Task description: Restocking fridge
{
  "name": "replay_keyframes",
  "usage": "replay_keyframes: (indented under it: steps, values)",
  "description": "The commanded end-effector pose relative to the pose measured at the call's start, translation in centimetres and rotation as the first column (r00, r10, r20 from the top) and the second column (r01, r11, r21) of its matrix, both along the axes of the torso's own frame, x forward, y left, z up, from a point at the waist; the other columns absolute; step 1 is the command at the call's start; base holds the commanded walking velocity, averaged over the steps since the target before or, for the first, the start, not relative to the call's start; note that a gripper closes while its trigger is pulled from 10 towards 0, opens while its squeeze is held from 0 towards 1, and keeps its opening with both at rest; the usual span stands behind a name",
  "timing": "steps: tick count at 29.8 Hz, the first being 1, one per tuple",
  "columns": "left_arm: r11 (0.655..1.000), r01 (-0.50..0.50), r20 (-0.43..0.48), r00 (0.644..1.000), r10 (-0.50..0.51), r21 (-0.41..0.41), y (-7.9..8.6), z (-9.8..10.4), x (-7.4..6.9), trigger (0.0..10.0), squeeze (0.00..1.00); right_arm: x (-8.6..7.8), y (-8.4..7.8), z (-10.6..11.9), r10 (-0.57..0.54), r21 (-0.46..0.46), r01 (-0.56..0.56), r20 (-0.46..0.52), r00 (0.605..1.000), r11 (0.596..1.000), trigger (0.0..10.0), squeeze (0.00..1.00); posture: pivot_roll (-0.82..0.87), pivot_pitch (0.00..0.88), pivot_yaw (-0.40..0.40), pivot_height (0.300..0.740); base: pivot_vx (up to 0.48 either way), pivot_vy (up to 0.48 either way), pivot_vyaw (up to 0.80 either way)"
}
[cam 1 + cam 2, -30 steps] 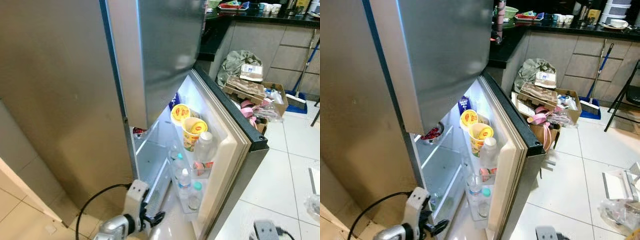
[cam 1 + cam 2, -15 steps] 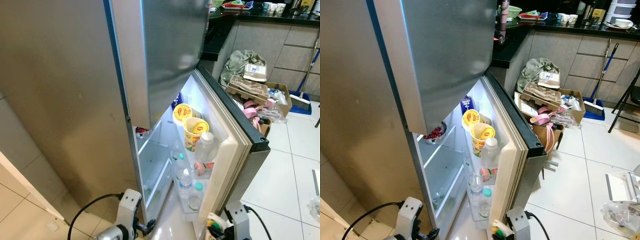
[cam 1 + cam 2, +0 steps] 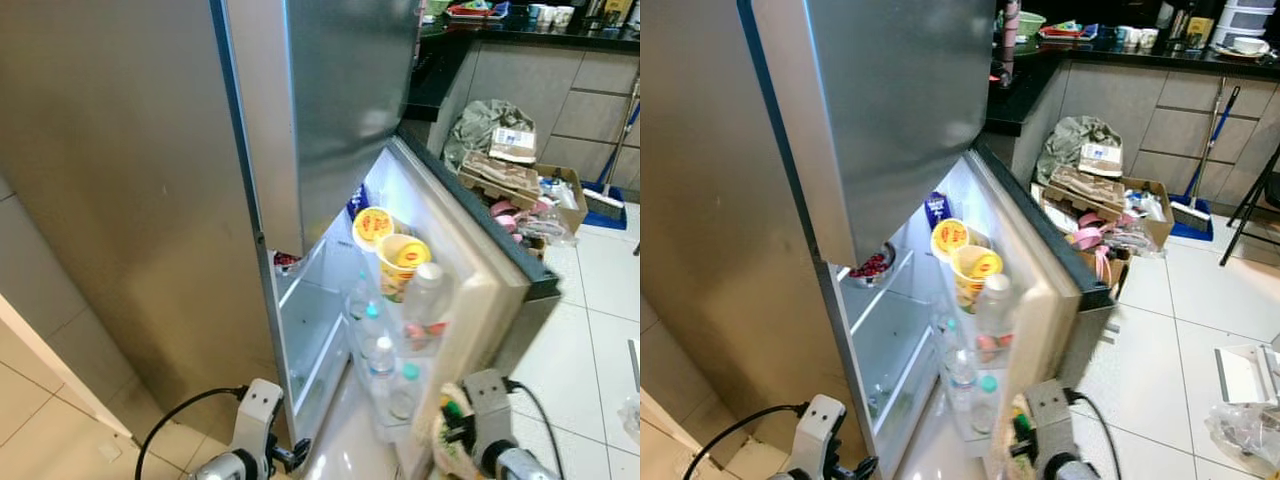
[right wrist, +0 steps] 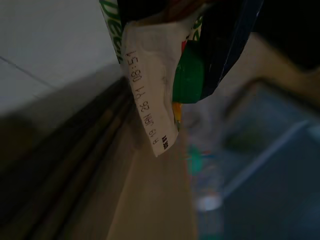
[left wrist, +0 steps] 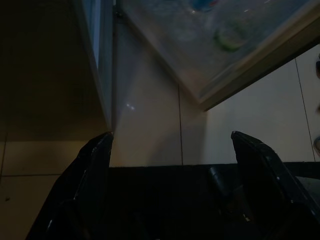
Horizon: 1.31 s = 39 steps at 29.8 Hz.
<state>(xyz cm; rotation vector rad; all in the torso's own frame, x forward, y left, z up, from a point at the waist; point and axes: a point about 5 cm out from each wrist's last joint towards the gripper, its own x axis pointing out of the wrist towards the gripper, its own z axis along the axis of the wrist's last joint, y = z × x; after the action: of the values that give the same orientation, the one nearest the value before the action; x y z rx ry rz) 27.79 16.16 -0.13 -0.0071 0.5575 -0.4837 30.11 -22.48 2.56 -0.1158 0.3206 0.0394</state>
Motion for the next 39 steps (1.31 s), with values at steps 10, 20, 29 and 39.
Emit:
replay_keyframes:
  steps: [10, 20, 29, 39]
  values:
    - [0.999, 0.0, -0.035, 0.999, 0.001, 0.033, 0.5, -1.1, -1.0, 10.0, 0.0, -3.4, -7.3, -1.1, -0.46, -0.202, 0.439, -0.07, 0.885, 0.875, 10.0, 0.0, -0.1, 0.128, 0.013, 0.74, 0.0, 0.0, 0.0]
    - [0.988, -0.09, -0.033, 0.995, 0.095, 0.129, 1.5, -1.9, -1.5, 10.0, 0.0, -5.5, -5.2, -3.8, -0.377, -0.147, 0.356, -0.149, 0.914, 0.923, 10.0, 0.0, -0.12, 0.113, 0.027, 0.74, 0.0, 0.0, 0.0]
    - [0.962, -0.193, -0.05, 0.977, 0.206, 0.194, 2.5, -2.9, -2.5, 10.0, 0.0, -6.1, -1.4, -4.9, -0.255, 0.187, 0.273, -0.115, 0.96, 0.944, 10.0, 0.0, -0.11, 0.095, 0.024, 0.74, 0.0, 0.0, 0.0]
    - [0.953, -0.224, -0.047, 0.97, 0.239, 0.204, 2.6, -3.3, -2.8, 10.0, 0.0, -5.3, 0.3, -4.4, -0.158, 0.351, 0.166, -0.052, 0.986, 0.922, 10.0, 0.0, -0.1, 0.094, 0.028, 0.74, 0.0, 0.0, 0.0]
